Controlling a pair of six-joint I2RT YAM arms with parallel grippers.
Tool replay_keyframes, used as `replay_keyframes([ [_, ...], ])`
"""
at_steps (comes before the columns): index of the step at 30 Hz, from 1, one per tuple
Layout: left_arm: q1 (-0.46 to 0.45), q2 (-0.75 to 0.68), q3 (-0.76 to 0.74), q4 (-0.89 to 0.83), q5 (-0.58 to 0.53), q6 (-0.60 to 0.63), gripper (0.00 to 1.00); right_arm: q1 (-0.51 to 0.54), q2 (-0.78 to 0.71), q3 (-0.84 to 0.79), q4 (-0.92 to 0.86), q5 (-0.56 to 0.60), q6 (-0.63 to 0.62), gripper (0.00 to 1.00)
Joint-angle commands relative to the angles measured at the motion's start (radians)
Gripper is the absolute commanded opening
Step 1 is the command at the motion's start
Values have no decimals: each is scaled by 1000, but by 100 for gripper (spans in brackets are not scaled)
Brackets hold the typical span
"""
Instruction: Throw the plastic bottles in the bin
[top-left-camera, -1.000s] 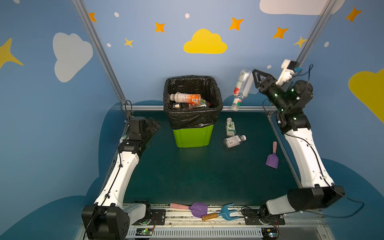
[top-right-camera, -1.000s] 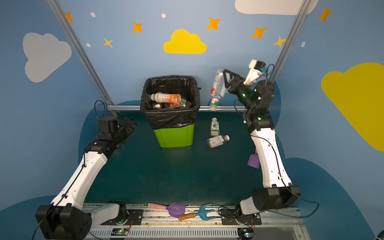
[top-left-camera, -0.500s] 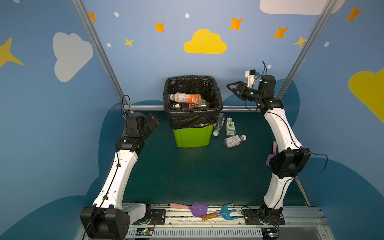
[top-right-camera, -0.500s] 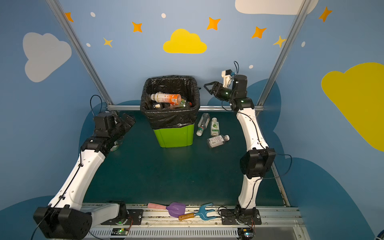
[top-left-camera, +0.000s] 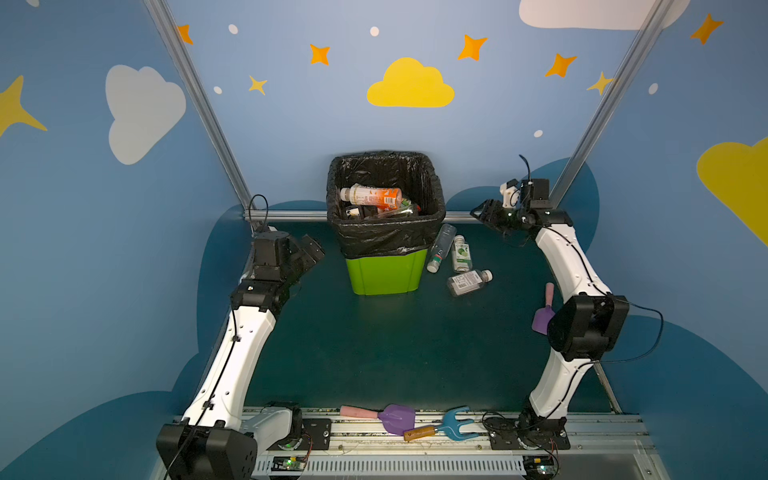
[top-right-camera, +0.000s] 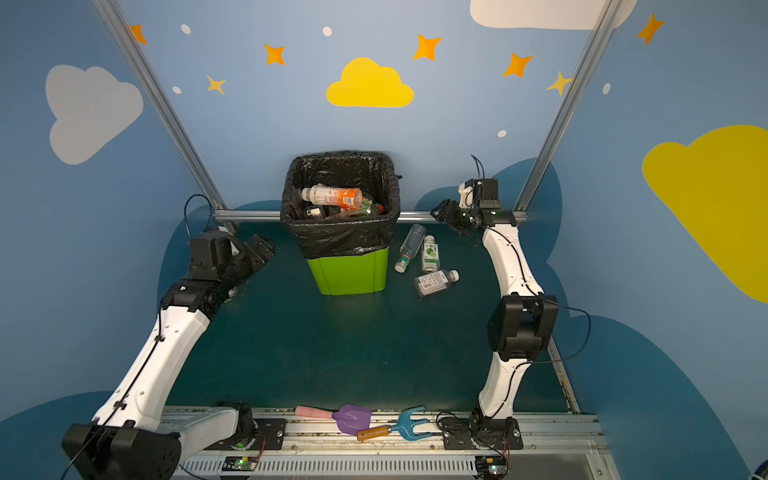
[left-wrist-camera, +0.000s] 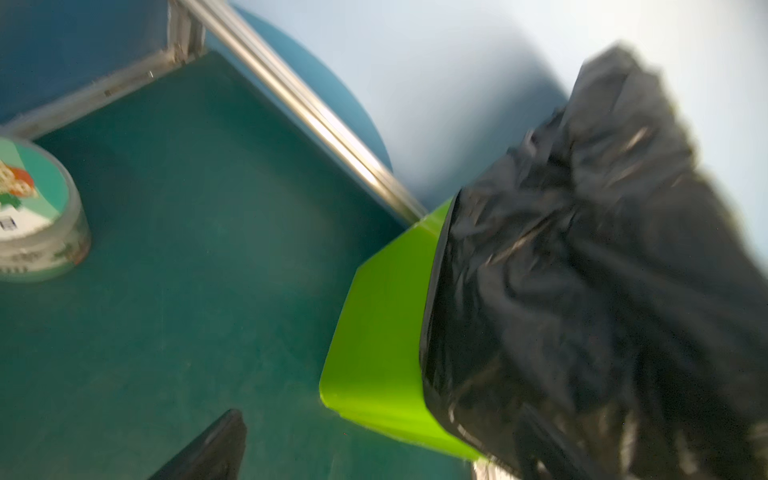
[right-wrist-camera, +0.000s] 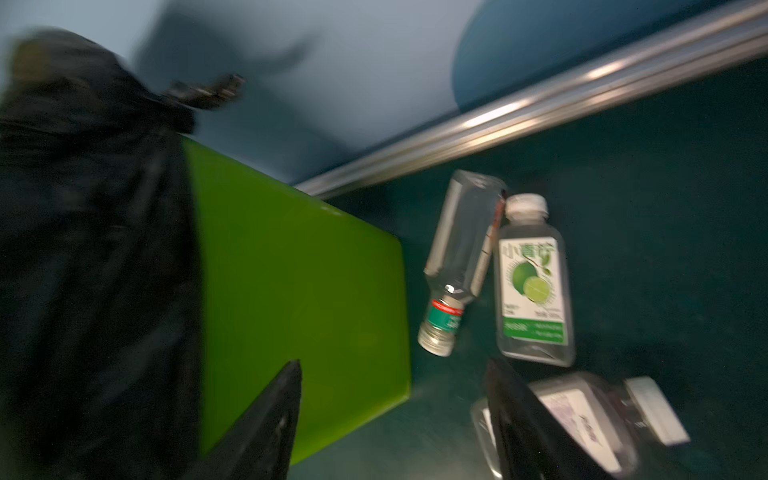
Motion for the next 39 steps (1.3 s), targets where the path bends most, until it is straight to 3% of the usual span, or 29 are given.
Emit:
replay_keyframes([
  [1,-71,-12,-64,-76,-25,38,100,-51,39,-34,-116,85,-70,70],
  [3,-119,-10,-119,-86,-36,24,100,-89,91,-26,-140,32,-87,65],
  [6,-172,-18,-202,-74,-45,-20,100,-128,183,12,-186,-2,-101,38],
  [7,-183,-23,-230,-66,-43,-34,100,-136,208,19,-190,-2,-104,34],
  [16,-224,-56,-318,-80,-56,-73,100,-150,369,116,-245,-36,-158,36],
  [24,-271,-59,-352,-69,-72,-88,100,-92,375,8,-227,-159,-186,35],
  [33,-296,-3,-321,-57,-51,-56,100,12,230,-252,-189,-252,-152,35],
  [39,-336,29,-315,-31,-10,-59,100,149,60,-460,-139,-347,-63,35],
])
